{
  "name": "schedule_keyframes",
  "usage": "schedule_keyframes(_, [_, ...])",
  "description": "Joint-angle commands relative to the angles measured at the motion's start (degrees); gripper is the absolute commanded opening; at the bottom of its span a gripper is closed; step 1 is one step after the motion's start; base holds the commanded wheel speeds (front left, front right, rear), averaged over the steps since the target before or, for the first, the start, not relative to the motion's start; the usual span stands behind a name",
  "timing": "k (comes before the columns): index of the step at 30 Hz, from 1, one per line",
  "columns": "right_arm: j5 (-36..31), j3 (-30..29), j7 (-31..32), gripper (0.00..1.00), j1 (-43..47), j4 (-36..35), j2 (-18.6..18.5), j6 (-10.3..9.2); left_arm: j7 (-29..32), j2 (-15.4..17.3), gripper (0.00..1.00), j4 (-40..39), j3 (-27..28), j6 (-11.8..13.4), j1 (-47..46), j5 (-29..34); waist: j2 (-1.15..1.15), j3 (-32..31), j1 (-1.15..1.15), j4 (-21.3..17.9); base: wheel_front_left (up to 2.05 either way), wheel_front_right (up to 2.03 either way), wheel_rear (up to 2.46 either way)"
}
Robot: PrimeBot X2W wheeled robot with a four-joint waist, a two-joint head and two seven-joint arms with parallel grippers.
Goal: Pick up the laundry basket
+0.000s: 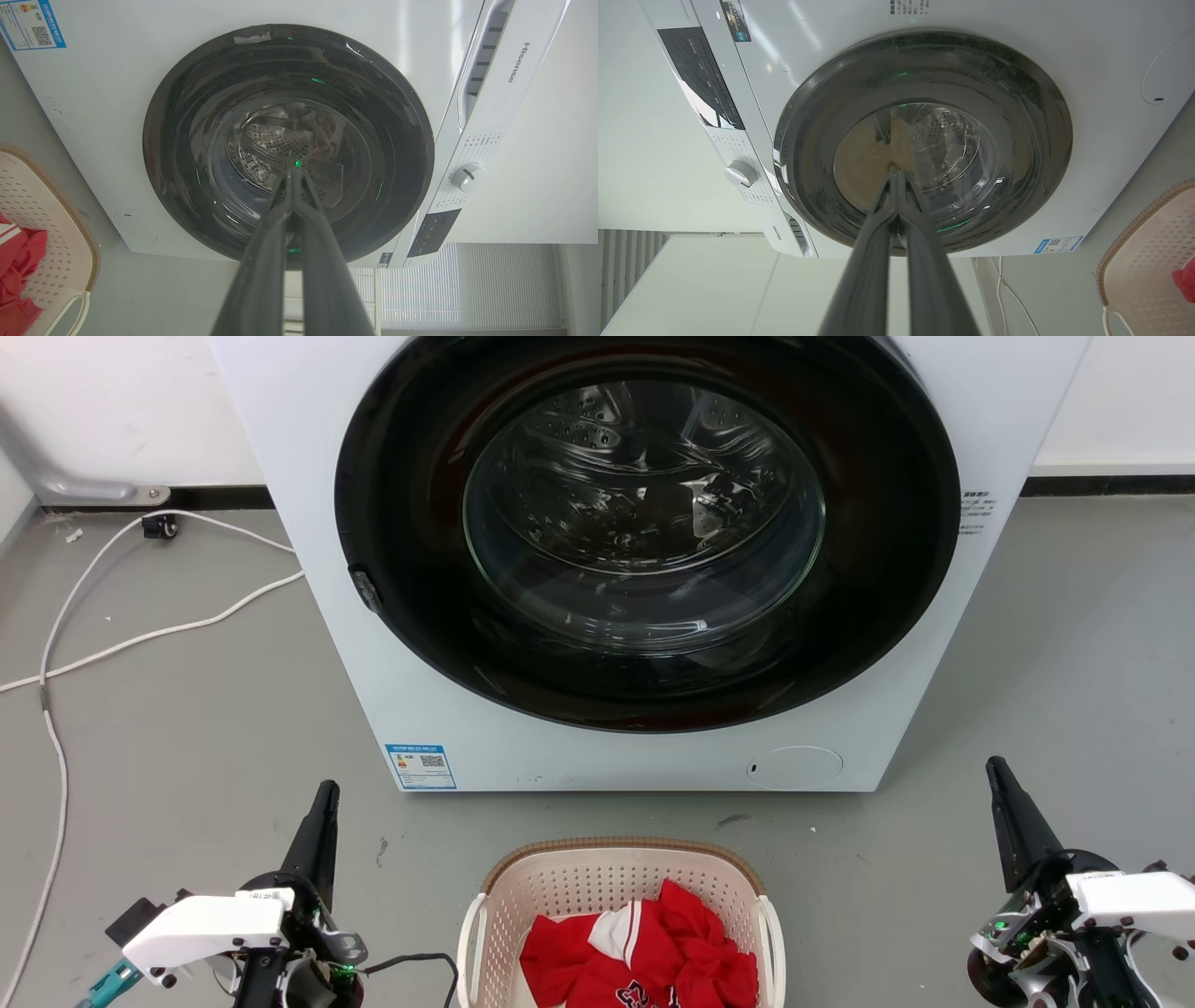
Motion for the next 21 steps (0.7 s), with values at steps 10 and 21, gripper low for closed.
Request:
schedule_keyframes(10, [-0.2, -0.17, 0.21, 0.0, -0.63, 0.07, 0.27, 0.0, 0.22, -0.12, 0.0, 0.08, 0.24, -0.11, -0.57, 0.43, 0.0, 0.0, 0.0, 0.0, 0.0, 0.0, 0.0])
schedule_keyframes(21, [-0.24, -0.23, 0.28, 0.0, -0.64, 0.06, 0.3, 0.0, 0.3, -0.15, 0.0, 0.08, 0.31, -0.11, -0.58, 0.47, 0.0, 0.0, 0.0, 0.0, 0.0, 0.0, 0.0])
